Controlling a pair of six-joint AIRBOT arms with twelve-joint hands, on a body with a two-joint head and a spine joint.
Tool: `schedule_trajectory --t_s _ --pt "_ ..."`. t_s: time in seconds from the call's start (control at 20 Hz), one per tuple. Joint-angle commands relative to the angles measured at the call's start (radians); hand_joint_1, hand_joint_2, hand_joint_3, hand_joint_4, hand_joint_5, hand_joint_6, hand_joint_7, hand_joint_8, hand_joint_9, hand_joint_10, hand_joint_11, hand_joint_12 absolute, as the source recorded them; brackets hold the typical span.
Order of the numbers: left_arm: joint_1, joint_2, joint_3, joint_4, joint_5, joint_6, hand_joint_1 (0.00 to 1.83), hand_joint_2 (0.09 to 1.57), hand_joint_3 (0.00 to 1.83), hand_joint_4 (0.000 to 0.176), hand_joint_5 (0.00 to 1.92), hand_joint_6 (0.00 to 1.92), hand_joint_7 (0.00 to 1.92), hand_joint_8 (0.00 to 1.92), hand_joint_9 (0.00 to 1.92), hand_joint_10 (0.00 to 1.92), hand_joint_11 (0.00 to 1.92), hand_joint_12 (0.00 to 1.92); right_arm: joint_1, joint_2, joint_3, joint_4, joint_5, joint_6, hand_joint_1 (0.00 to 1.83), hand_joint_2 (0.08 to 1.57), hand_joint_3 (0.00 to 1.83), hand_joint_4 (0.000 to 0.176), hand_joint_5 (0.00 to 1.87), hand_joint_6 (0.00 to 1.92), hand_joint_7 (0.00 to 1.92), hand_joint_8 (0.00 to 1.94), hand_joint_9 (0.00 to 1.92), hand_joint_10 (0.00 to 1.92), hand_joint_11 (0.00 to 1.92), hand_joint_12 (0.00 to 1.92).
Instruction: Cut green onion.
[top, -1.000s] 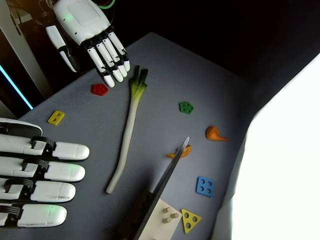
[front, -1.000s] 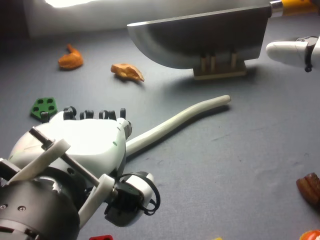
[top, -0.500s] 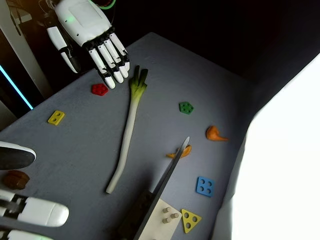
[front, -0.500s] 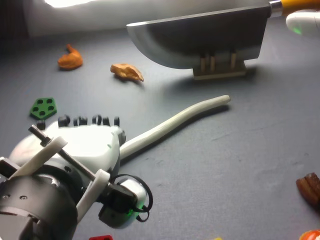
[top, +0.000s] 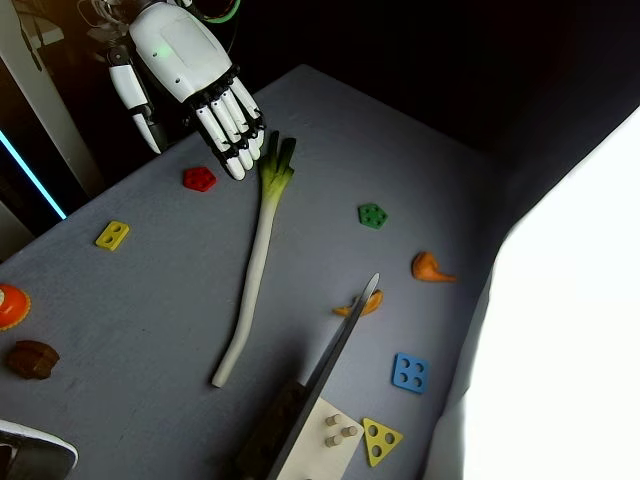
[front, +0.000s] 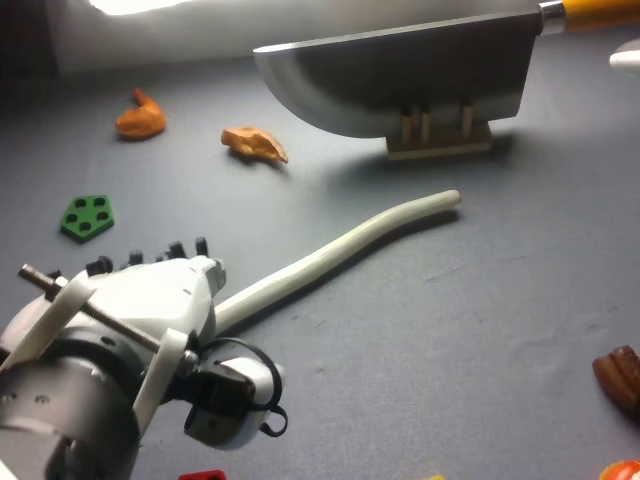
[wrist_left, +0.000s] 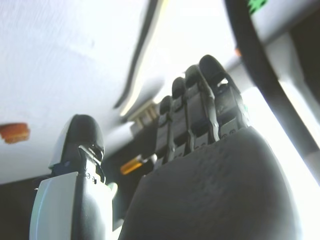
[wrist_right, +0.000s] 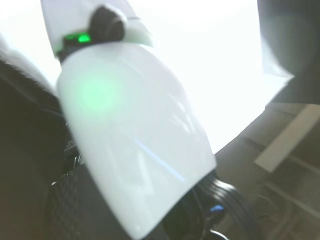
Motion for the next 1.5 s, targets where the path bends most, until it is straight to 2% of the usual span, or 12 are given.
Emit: schedule_trajectory --t_s 0.0,0.1,0.15,0.35,0.45,0.5,0.65,0.7,0.85,1.15,1.25,1.45 --pt "0.014 0.004 -0.005 0.100 0.030 -0.032 0.56 1.29 0.00 0.034 0.14 0.00 0.26 0.00 0.23 0.00 0.00 0.77 0.001 -0.010 0.025 -0.012 0.100 0.004 1.09 1.02 0.00 0.029 0.00 0.00 0.00 0.00 0.00 0.00 0.00 0.00" --pt "0.063 0.003 -0.009 0.128 0.036 -0.103 0.56 1.30 0.01 0.037 0.12 0.00 0.21 0.01 0.22 0.01 0.00 0.78 -0.013 -0.054 0.086 -0.011 0.097 0.004 1.10 1.05 0.00 0.035 0.00 0.00 0.00 0.00 0.00 0.00 0.00 0.00" --pt "0.074 0.002 -0.009 0.133 0.045 -0.115 0.57 1.31 0.01 0.046 0.12 0.00 0.22 0.01 0.22 0.00 0.00 0.75 -0.018 -0.072 0.111 -0.011 0.097 0.008 1.09 1.05 0.00 0.035 0.00 0.00 0.00 0.00 0.00 0.00 0.00 0.00" --pt "0.122 -0.011 0.004 0.172 0.068 -0.127 0.55 1.31 0.01 0.047 0.13 0.00 0.22 0.00 0.23 0.01 0.00 0.76 -0.044 -0.149 0.234 -0.047 0.097 0.064 1.11 1.05 0.00 0.043 0.00 0.00 0.00 0.00 0.00 0.00 0.00 0.00" --pt "0.145 -0.023 0.011 0.195 0.071 -0.132 0.57 1.32 0.01 0.034 0.14 0.01 0.24 0.01 0.23 0.00 0.00 0.76 -0.050 -0.171 0.272 -0.093 0.101 0.108 1.14 1.05 0.00 0.019 0.00 0.00 0.00 0.00 0.00 0.00 0.00 0.00" --pt "0.155 -0.030 0.014 0.200 0.078 -0.143 0.58 1.33 0.01 0.037 0.13 0.00 0.22 0.00 0.20 0.00 0.00 0.74 -0.056 -0.181 0.288 -0.122 0.112 0.130 1.14 1.04 0.00 0.018 0.00 0.00 0.00 0.00 0.00 0.00 0.00 0.00" --pt "0.188 -0.069 0.023 0.212 0.118 -0.193 0.67 1.31 0.00 0.035 0.15 0.01 0.24 0.01 0.20 0.01 0.00 0.74 -0.065 -0.218 0.352 -0.178 0.121 0.194 1.13 1.03 0.00 0.046 0.00 0.00 0.00 0.00 0.00 0.00 0.00 0.00" --pt "0.196 -0.088 0.028 0.212 0.123 -0.194 0.60 1.33 0.00 0.039 0.10 0.00 0.24 0.01 0.22 0.02 0.00 0.74 -0.066 -0.234 0.379 -0.201 0.109 0.223 1.14 1.03 0.00 0.036 0.00 0.00 0.00 0.00 0.00 0.00 0.00 0.00" --pt "0.213 -0.129 0.040 0.222 0.134 -0.194 0.61 1.33 0.00 0.032 0.08 0.00 0.31 0.01 0.30 0.03 0.00 0.83 -0.070 -0.268 0.444 -0.281 0.099 0.319 1.17 1.01 0.00 0.043 0.00 0.00 0.00 0.00 0.00 0.00 0.00 0.00" --pt "0.249 -0.144 0.065 0.241 0.134 -0.194 0.62 1.32 0.00 0.027 0.14 0.01 0.30 0.00 0.25 0.00 0.00 0.76 -0.079 -0.346 0.561 -0.340 0.094 0.362 1.20 1.03 0.00 0.063 0.00 0.00 0.00 0.00 0.00 0.00 0.00 0.00" --pt "0.259 -0.143 0.072 0.253 0.134 -0.204 0.61 1.32 0.00 0.027 0.15 0.01 0.29 0.00 0.23 0.00 0.00 0.73 -0.082 -0.370 0.595 -0.365 0.095 0.393 1.18 1.03 0.00 0.055 0.00 0.00 0.00 0.00 0.00 0.00 0.00 0.00" --pt "0.281 -0.144 0.078 0.260 0.131 -0.216 0.71 1.29 0.00 0.029 0.19 0.02 0.29 0.00 0.23 0.00 0.00 0.70 -0.083 -0.424 0.667 -0.391 0.099 0.428 1.16 1.04 0.00 0.059 0.00 0.00 0.00 0.00 0.00 0.00 0.00 0.00"
